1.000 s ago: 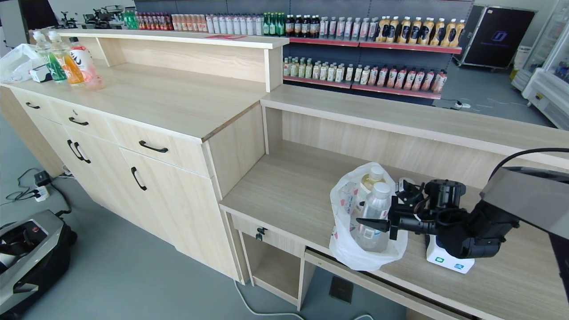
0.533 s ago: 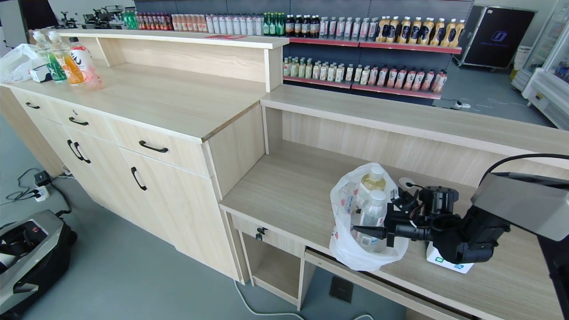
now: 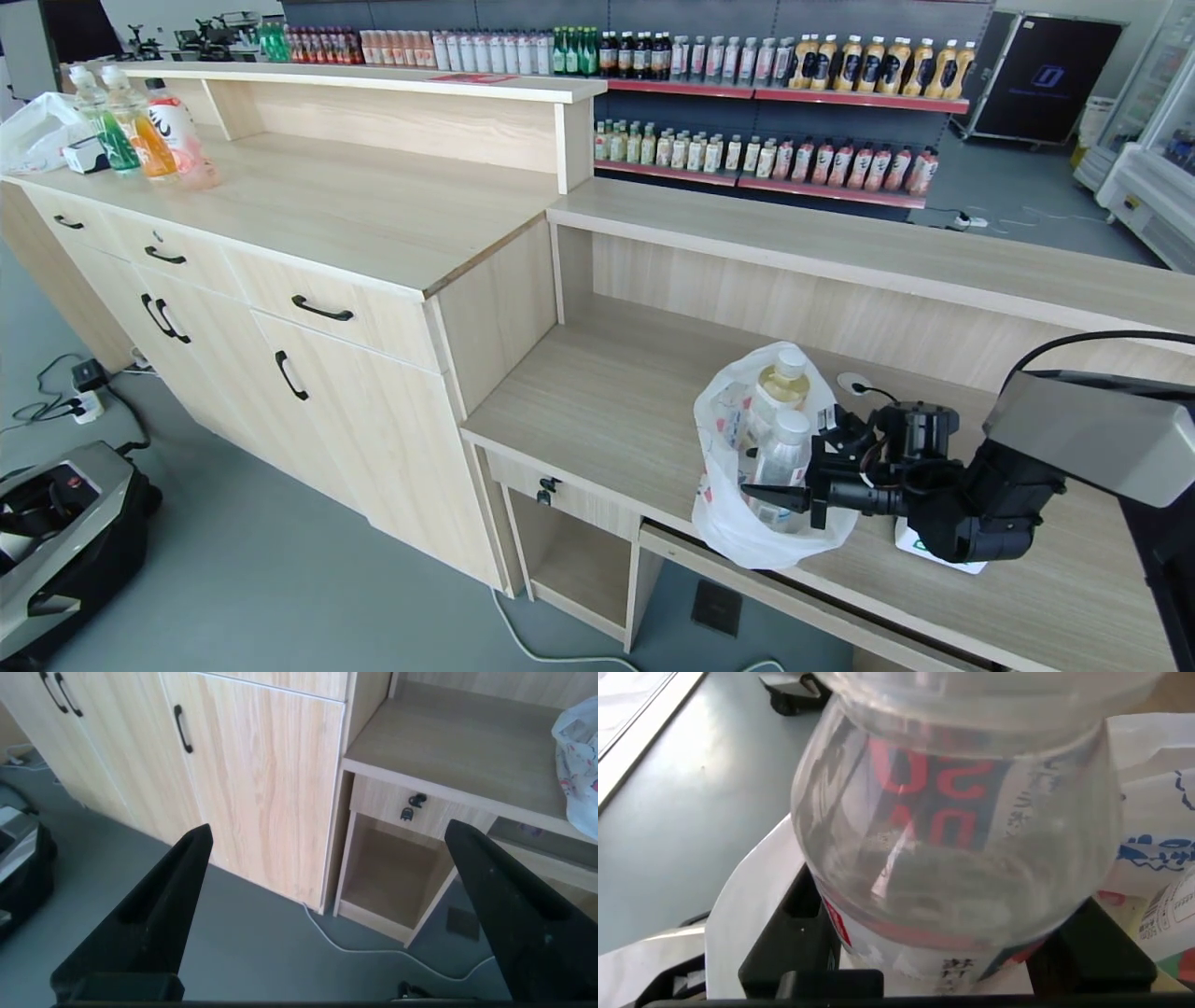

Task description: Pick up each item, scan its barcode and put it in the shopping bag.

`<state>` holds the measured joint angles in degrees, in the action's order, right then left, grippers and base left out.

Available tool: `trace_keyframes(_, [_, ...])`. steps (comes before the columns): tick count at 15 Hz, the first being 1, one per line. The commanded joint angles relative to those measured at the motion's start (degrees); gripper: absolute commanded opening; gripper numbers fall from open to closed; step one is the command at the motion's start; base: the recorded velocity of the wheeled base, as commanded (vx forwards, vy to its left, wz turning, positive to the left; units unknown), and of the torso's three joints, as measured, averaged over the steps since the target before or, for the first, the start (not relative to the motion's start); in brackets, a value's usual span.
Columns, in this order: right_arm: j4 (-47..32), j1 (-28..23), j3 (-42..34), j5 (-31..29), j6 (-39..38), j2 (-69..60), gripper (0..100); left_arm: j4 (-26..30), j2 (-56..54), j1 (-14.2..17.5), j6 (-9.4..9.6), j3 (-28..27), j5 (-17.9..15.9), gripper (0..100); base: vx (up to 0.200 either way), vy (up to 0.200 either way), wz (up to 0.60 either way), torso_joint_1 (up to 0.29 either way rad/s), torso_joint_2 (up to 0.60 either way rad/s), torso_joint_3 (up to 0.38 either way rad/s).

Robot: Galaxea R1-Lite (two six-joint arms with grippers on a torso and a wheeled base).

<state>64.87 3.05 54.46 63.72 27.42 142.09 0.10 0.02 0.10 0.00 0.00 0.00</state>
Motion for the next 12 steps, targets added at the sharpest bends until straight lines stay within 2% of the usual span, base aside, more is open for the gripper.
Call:
trace_keyframes(1, [-0.18, 0.03, -0.05, -0.09, 0.53, 0.47, 100, -0.01, -0.02, -0.01, 0.00, 0.00, 0.00, 100, 0.000, 0.000, 0.00, 0.000, 0.00, 0.000])
trace_keyframes(8, [-0.27, -0.76, 0.30, 0.18, 1.15, -1.91, 100, -0.01, -0.02, -0.01, 0.00, 0.00, 0.00, 100, 0.000, 0.000, 0.00, 0.000, 0.00, 0.000])
trace_keyframes(12, [-4.31, -2.17, -0.05, 0.18, -0.35, -11.31, 100, -0.01, -0.02, -0.01, 0.00, 0.00, 0.00, 100, 0.000, 0.000, 0.00, 0.000, 0.00, 0.000])
